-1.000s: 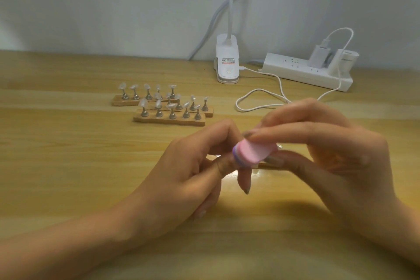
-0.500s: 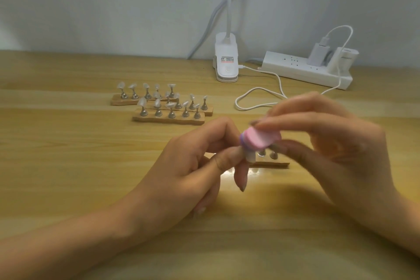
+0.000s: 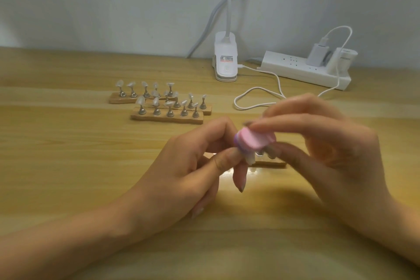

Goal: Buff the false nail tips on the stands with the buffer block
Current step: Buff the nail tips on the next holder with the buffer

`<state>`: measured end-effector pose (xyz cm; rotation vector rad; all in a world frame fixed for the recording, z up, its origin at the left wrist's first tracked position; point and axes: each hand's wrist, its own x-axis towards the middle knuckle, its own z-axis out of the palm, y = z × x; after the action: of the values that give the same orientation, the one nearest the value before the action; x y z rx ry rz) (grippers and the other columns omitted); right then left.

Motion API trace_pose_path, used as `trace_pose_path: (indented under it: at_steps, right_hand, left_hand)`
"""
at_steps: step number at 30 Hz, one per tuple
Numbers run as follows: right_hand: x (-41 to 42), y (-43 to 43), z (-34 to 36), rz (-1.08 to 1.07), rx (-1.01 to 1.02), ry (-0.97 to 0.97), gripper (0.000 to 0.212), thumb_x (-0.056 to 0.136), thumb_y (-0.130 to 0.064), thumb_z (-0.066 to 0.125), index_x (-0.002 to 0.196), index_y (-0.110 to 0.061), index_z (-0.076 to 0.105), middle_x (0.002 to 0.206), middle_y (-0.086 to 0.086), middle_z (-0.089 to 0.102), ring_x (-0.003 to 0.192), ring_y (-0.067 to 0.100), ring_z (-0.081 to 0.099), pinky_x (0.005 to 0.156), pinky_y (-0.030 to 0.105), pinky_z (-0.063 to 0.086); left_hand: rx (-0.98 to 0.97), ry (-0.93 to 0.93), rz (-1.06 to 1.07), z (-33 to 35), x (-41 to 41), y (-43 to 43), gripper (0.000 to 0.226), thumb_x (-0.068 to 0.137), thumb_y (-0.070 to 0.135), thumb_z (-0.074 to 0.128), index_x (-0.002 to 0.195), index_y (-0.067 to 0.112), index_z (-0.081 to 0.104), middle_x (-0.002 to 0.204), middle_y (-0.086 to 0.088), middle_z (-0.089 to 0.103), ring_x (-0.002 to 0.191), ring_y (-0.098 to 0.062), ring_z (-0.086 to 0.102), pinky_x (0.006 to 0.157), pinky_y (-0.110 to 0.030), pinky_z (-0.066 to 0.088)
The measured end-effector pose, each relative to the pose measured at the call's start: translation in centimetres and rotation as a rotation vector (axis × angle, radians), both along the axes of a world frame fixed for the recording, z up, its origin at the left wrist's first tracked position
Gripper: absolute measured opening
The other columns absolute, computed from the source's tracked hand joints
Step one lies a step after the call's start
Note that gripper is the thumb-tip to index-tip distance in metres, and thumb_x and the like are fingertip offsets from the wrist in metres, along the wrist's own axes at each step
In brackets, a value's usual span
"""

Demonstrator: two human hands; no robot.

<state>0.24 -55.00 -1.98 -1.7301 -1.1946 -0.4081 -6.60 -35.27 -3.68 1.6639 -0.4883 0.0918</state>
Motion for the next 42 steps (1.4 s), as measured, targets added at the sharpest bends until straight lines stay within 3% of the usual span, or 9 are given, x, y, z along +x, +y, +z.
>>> trace_pose_path:
  at_steps: [12,32,38,42]
  right_hand:
    - [-0.15,-0.12,-0.09,0.007,-0.008,0.022,0.022,0.089,-0.015,0.067,0.111,-0.02,0.068,0.106,0.005,0.065,0.1,0.023,0.065,0.082,0.037,0.052]
    - [-0.17,-0.01,-0.13,-0.019,-0.018,-0.006,0.022,0.089,-0.019,0.067,0.11,-0.024,0.068,0.106,-0.002,0.065,0.1,0.02,0.066,0.084,0.028,0.05]
    - [0.12,-0.19,-0.14,-0.034,-0.018,-0.003,0.022,0.089,-0.018,0.068,0.11,-0.023,0.068,0.106,0.001,0.065,0.1,0.022,0.066,0.082,0.037,0.053]
    - [0.04,-0.26,-0.27,0.012,-0.043,-0.017,0.021,0.09,-0.019,0.068,0.111,-0.023,0.069,0.105,0.0,0.065,0.097,0.022,0.067,0.077,0.035,0.053]
  left_hand:
    - [0.013,0.006,0.0,0.07,0.0,-0.04,0.015,0.097,0.03,0.05,0.09,0.017,0.053,0.074,0.003,0.068,0.028,-0.005,0.037,0.038,-0.01,0.027]
    - [-0.023,0.065,0.011,0.06,-0.01,0.05,0.019,0.096,0.033,0.052,0.088,0.016,0.053,0.071,0.002,0.067,0.028,-0.006,0.037,0.037,-0.012,0.027]
    - [-0.029,0.085,0.026,0.2,0.02,-0.02,0.018,0.098,0.03,0.056,0.085,0.017,0.054,0.069,0.001,0.067,0.027,-0.006,0.037,0.036,-0.012,0.026]
    - [-0.03,0.087,0.024,0.24,0.06,-0.1,0.02,0.097,0.033,0.058,0.084,0.019,0.054,0.068,0.001,0.066,0.027,-0.005,0.036,0.037,-0.012,0.027]
